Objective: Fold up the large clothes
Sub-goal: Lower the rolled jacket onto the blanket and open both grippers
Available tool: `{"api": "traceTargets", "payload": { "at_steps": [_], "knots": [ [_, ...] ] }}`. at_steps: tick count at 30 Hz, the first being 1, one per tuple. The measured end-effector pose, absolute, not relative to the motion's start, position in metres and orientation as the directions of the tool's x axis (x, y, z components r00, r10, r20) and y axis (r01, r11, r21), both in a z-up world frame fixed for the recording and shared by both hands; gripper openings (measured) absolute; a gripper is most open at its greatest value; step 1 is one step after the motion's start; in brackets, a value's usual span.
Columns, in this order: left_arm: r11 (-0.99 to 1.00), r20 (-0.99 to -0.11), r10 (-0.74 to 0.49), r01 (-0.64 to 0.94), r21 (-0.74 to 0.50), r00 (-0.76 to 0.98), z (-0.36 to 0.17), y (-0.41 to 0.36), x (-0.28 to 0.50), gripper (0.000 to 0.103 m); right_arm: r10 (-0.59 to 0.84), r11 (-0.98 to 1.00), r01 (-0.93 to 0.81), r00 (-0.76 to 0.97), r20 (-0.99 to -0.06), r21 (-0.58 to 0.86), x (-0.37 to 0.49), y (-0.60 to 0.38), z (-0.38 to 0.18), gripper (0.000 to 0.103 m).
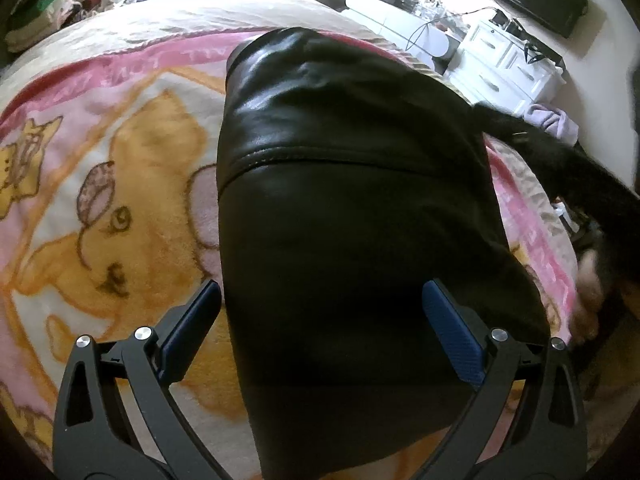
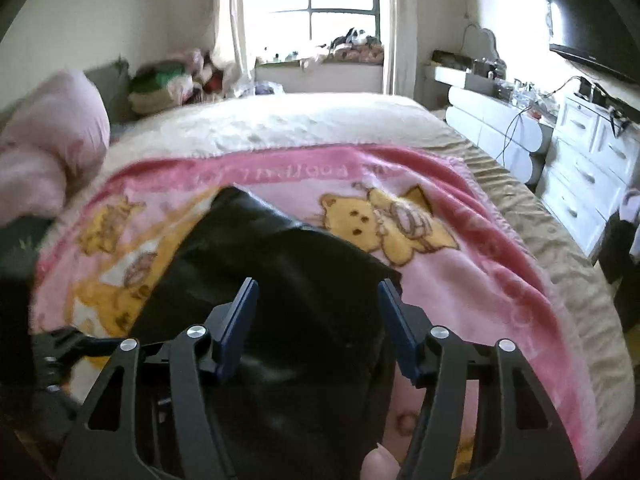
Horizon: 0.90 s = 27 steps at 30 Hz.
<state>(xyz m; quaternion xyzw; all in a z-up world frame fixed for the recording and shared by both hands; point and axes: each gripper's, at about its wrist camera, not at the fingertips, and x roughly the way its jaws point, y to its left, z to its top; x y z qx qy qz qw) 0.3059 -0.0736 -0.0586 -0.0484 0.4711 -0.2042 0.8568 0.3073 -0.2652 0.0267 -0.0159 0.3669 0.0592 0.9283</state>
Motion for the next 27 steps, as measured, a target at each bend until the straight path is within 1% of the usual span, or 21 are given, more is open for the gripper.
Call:
{"api": "traceTargets", "payload": {
  "at_steps": [2,3,5,7,8,9,14,15,16,18,21,23,27],
  "knots": [
    [0.912,-0.787,-0.394,0.306,-0.271,0.474,-0.058,-0.074,0.306,0.094,0.071,0.997,-0.077,0.663,-0.745,0.026,0.322,-0.274,0.001,0.058],
    [0.910,-0.789,-0.397,0.312,-0.273,0.469,-0.059,-0.075,0.307,0.094,0.075,0.997,-0.064,0.636,-0.768,0.045,0.328,-0.279,-0.012,0.066],
    [0.909,-0.795,-0.396,0.319,-0.268,0.460,-0.061,-0.078,0.307,0.094,0.197,0.977,-0.039,0.558,-0.806,0.212,0.341,-0.301,-0.041,0.068],
    [0.910,-0.798,-0.391,0.322,-0.261,0.459,-0.065,-0.081,0.306,0.094,0.281,0.946,-0.017,0.541,-0.792,0.324,0.346,-0.318,-0.055,0.070],
    [0.909,-0.796,-0.395,0.322,-0.265,0.458,-0.066,-0.081,0.306,0.094,0.302,0.936,-0.013,0.540,-0.785,0.351,0.346,-0.323,-0.058,0.070],
    [0.908,-0.795,-0.398,0.318,-0.272,0.458,-0.067,-0.081,0.305,0.094,0.300,0.936,-0.010,0.548,-0.781,0.352,0.345,-0.325,-0.056,0.071],
    [0.916,-0.781,-0.385,0.306,-0.259,0.492,-0.054,-0.078,0.296,0.094,0.204,0.967,-0.016,0.645,-0.736,0.254,0.320,-0.318,-0.018,0.082],
    [0.918,-0.779,-0.381,0.306,-0.253,0.498,-0.051,-0.078,0.293,0.094,0.192,0.969,-0.009,0.657,-0.729,0.247,0.312,-0.319,-0.011,0.089],
    [0.920,-0.774,-0.375,0.309,-0.243,0.509,-0.046,-0.077,0.288,0.094,0.180,0.970,-0.003,0.678,-0.713,0.243,0.301,-0.320,-0.002,0.093],
    [0.923,-0.767,-0.367,0.311,-0.227,0.526,-0.039,-0.076,0.277,0.094,0.157,0.973,0.007,0.715,-0.681,0.231,0.274,-0.321,0.013,0.097],
    [0.925,-0.753,-0.363,0.310,-0.220,0.549,-0.033,-0.070,0.256,0.094,0.157,0.972,-0.007,0.762,-0.628,0.235,0.234,-0.324,0.027,0.099],
    [0.928,-0.741,-0.357,0.302,-0.216,0.568,-0.032,-0.067,0.239,0.094,0.183,0.966,-0.031,0.780,-0.598,0.255,0.206,-0.323,0.032,0.099],
    [0.932,-0.721,-0.351,0.301,-0.205,0.598,-0.035,-0.058,0.200,0.094,0.205,0.968,-0.080,0.797,-0.568,0.237,0.161,-0.313,0.032,0.099]
  ]
}}
